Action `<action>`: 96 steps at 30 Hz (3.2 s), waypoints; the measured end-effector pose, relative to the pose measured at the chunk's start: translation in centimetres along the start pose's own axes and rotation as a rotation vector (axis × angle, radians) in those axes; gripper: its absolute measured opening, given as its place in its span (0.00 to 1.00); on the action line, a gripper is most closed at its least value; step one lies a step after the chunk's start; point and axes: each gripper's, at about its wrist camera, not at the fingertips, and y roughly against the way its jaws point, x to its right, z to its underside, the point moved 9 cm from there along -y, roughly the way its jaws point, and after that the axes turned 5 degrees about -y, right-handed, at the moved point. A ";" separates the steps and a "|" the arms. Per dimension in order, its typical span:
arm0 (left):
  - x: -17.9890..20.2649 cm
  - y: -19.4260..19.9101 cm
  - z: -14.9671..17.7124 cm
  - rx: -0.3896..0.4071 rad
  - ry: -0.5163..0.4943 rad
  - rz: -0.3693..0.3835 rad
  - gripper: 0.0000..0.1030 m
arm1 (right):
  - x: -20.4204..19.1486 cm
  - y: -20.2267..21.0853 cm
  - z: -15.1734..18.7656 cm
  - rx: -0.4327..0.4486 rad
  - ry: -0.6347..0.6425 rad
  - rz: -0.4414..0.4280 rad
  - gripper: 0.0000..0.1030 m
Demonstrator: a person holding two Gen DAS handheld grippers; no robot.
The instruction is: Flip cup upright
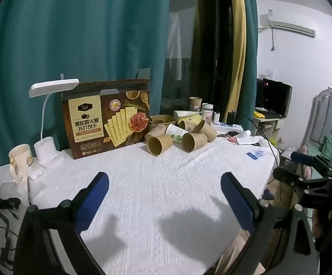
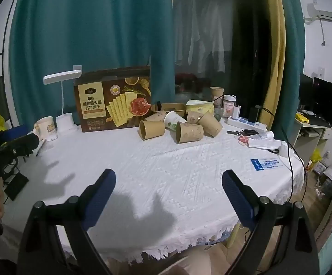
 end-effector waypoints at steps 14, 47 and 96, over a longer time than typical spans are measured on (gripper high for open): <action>0.2 0.2 -1.2 0.003 -0.001 -0.002 0.95 | 0.0 1.2 -1.2 0.011 -0.011 -0.007 0.90; 0.4 0.4 -1.9 0.032 -0.014 0.001 0.95 | 0.2 1.9 -1.0 0.041 -0.020 -0.003 0.90; 0.7 0.1 -2.5 0.041 -0.017 0.009 0.95 | 0.6 1.8 -1.2 0.042 -0.023 -0.003 0.90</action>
